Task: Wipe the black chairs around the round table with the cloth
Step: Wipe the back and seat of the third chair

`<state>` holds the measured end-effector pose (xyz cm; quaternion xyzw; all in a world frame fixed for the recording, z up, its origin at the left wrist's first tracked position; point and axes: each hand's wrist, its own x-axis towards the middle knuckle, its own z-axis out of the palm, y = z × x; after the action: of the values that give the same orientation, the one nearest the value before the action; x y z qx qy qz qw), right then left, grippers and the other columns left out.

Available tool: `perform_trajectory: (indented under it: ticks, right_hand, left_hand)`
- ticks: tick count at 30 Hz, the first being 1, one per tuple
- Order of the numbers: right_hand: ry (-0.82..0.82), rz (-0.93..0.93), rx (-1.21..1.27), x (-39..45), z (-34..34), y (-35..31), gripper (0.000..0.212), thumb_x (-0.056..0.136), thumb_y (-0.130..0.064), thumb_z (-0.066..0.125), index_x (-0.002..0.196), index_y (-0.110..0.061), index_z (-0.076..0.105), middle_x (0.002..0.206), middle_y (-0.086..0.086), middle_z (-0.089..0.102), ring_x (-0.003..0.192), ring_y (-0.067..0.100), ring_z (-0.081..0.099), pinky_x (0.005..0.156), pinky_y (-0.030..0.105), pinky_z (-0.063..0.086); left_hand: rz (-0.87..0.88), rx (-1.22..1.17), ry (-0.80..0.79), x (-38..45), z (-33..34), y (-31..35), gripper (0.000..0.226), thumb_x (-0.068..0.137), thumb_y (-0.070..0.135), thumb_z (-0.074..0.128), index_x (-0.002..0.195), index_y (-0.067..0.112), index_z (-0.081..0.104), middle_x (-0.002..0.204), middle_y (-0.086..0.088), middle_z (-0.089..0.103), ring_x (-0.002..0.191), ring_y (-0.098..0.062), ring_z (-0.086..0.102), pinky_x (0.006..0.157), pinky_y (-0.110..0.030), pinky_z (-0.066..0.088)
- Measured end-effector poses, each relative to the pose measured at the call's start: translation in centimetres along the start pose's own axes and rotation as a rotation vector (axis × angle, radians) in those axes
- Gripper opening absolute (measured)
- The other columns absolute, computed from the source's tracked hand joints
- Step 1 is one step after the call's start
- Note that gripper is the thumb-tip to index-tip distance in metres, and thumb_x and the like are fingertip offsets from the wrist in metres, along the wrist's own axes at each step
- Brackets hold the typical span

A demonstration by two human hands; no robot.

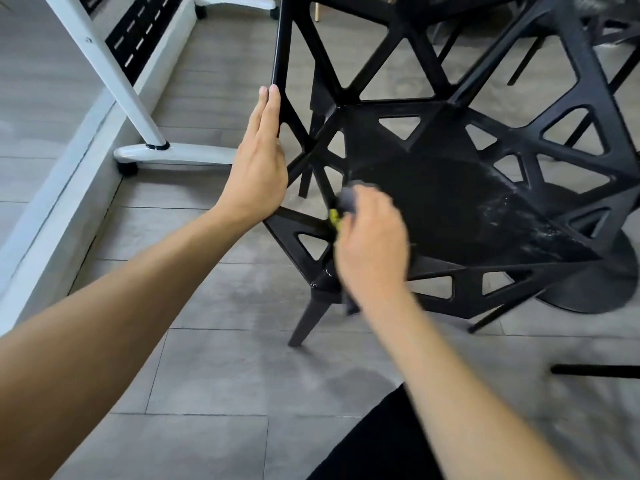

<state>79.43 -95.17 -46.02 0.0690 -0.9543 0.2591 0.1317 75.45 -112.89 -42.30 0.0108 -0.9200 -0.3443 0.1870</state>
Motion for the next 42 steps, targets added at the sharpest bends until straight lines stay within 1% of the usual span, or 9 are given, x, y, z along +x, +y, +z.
perform_trajectory:
  ticks: [5,10,16,21,27,32,37,40,42]
  right_hand:
    - [0.193,0.041,0.215,-5.2,3.1,-6.9,0.049,0.101,-0.015,0.051,0.149,-0.009,0.044,0.149,0.013,0.045,0.139,0.026,0.043,0.114,0.036,0.038]
    - [0.054,-0.121,-0.029,-3.4,1.0,-2.5,0.053,0.096,-0.019,0.055,0.148,-0.013,0.044,0.145,0.012,0.050,0.132,0.029,0.048,0.112,0.042,0.040]
    - [0.039,0.294,-0.224,4.8,-4.9,9.6,0.035,0.099,-0.018,0.048,0.132,-0.009,0.053,0.131,0.017,0.058,0.119,0.038,0.054,0.101,0.050,0.044]
    - [-0.020,0.017,0.036,0.1,0.0,-0.6,0.038,0.100,-0.021,0.050,0.137,-0.013,0.051,0.135,0.007,0.056,0.120,0.026,0.055,0.100,0.039,0.045]
    - [0.003,0.025,0.424,-0.2,3.1,-8.4,0.045,0.097,-0.021,0.047,0.142,-0.016,0.050,0.140,0.002,0.054,0.131,0.019,0.048,0.109,0.039,0.041]
    - [-0.067,-0.109,0.186,-2.2,0.4,-3.7,0.039,0.094,-0.018,0.056,0.132,-0.017,0.056,0.128,0.001,0.059,0.115,0.022,0.055,0.096,0.041,0.048]
    - [-0.106,-0.003,-0.113,-1.1,-1.9,1.8,0.035,0.095,-0.013,0.056,0.130,-0.015,0.056,0.117,0.005,0.062,0.103,0.027,0.058,0.086,0.038,0.047]
    - [-0.192,0.015,-0.158,2.1,-0.9,1.5,0.034,0.104,-0.026,0.044,0.136,-0.015,0.049,0.134,0.006,0.056,0.120,0.027,0.053,0.094,0.036,0.042]
    - [-0.211,0.014,-0.175,2.9,-0.2,1.1,0.052,0.106,-0.043,0.038,0.148,-0.013,0.039,0.154,0.008,0.042,0.139,0.025,0.041,0.110,0.038,0.037]
  left_hand:
    - [0.029,-0.018,0.018,-0.1,-0.1,-0.3,0.068,0.095,-0.011,0.027,0.160,0.007,0.012,0.168,-0.010,0.009,0.155,-0.016,0.005,0.108,0.002,0.004]
    - [0.037,0.007,-0.005,-0.4,-0.2,-0.3,0.066,0.099,-0.008,0.027,0.160,0.009,0.010,0.168,-0.009,0.004,0.154,-0.015,0.005,0.107,0.003,0.004]
    - [0.140,0.113,0.060,-0.2,0.5,-0.7,0.066,0.095,-0.012,0.029,0.158,0.008,0.022,0.168,-0.009,0.008,0.155,-0.020,0.009,0.125,-0.025,0.012]
    - [0.024,-0.168,0.054,-0.3,0.0,-0.3,0.050,0.110,0.015,0.027,0.159,0.009,0.018,0.168,-0.004,0.010,0.154,-0.008,0.008,0.118,-0.009,0.007]
    - [-0.019,-0.269,0.058,0.0,-0.2,-0.7,0.048,0.111,0.021,0.028,0.158,0.013,0.026,0.166,0.001,0.019,0.151,-0.002,0.015,0.118,-0.010,0.012]
    - [0.001,-0.135,0.051,-0.2,-0.2,-0.6,0.050,0.110,0.017,0.027,0.160,0.020,0.022,0.167,0.008,0.014,0.151,0.002,0.011,0.117,-0.008,0.009]
    - [0.038,0.029,0.076,-0.4,0.4,-0.7,0.051,0.110,0.016,0.027,0.160,0.016,0.020,0.168,0.004,0.011,0.153,-0.007,0.010,0.119,-0.013,0.010]
    - [0.059,0.106,0.078,-0.4,0.5,-0.7,0.053,0.108,0.009,0.028,0.160,0.011,0.017,0.169,-0.001,0.008,0.154,-0.012,0.009,0.124,-0.026,0.015]
    - [0.069,0.199,0.074,-0.3,0.7,-0.4,0.056,0.105,0.003,0.031,0.159,0.005,0.016,0.169,-0.008,0.006,0.155,-0.019,0.009,0.124,-0.034,0.020]
